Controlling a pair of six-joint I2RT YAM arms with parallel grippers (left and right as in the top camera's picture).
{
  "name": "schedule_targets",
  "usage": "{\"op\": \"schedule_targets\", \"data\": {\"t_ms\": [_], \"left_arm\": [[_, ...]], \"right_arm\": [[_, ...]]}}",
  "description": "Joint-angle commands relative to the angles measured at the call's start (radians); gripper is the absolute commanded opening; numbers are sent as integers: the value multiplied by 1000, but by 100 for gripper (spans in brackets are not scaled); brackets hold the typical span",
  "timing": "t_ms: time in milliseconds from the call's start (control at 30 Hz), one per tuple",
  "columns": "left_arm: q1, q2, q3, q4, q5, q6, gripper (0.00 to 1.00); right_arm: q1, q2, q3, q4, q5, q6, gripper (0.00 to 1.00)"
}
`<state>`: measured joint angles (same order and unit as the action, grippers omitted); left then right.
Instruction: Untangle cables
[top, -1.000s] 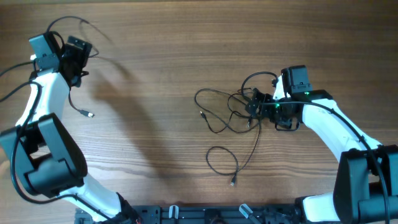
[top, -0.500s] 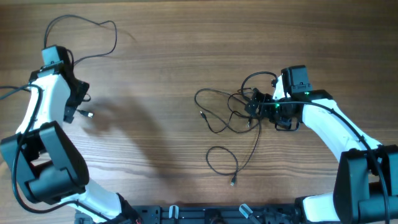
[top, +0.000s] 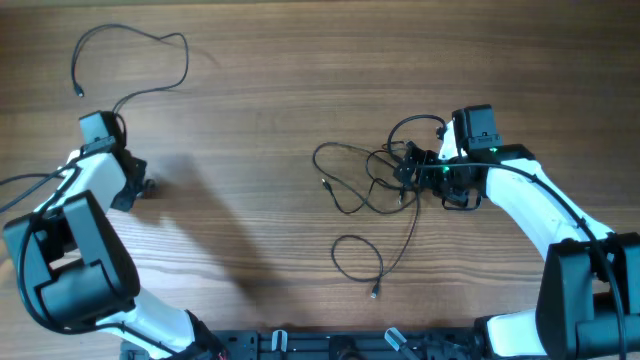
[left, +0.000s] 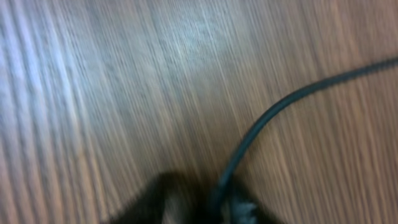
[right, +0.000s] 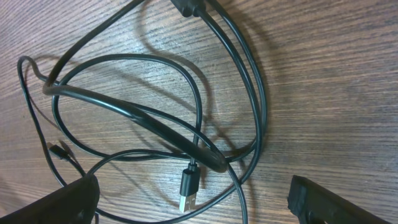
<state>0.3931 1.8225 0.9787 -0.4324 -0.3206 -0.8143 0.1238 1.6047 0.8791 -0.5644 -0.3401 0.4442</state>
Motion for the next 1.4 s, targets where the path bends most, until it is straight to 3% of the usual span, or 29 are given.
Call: {"op": "schedule_targets", "data": {"t_ms": [0,167,300,367,467,600,800,1000,1033,1067,1100,1133,1267,1367], "left_arm": [[86,7,-27,-1,6,0,4],[201,-141,108,-65,5,158,4],[287,-354,261,-141,-53,157,4],[347,-484,299,-89,-55,157,4],[388,-540,299,-14,-55,157,4],[389,-463,299,236,-5,157,4],[326,-180,299,633,304,183,4],[131,189,299,913,227,314,4],[113,228,299,912,192,313,8],[99,263,299,897,163,313,19],[80,310,299,863,116,313,91],[70,335,299,827,80,312,100],[61,285,299,689,54,313,100],[60,132,299,579,207,313,100]], "right_arm": [[3,-7,-2,2,-11,0,100],[3,-7,-2,2,-9,0,100],[3,-7,-2,2,-8,0,100],[3,-7,-2,6,-8,1,100],[3,-7,-2,11,-8,1,100],[3,-7,-2,13,-8,1,99],[3,-7,-2,13,-9,4,100],[3,-7,-2,2,-23,4,100],[3,-7,-2,-3,-28,5,100],[3,-7,-2,-10,-36,4,100],[3,-7,-2,-18,-39,4,100],[3,-7,-2,-21,-39,4,100],[3,-7,-2,-20,-39,2,100],[3,-8,-1,-20,-39,4,100]]}}
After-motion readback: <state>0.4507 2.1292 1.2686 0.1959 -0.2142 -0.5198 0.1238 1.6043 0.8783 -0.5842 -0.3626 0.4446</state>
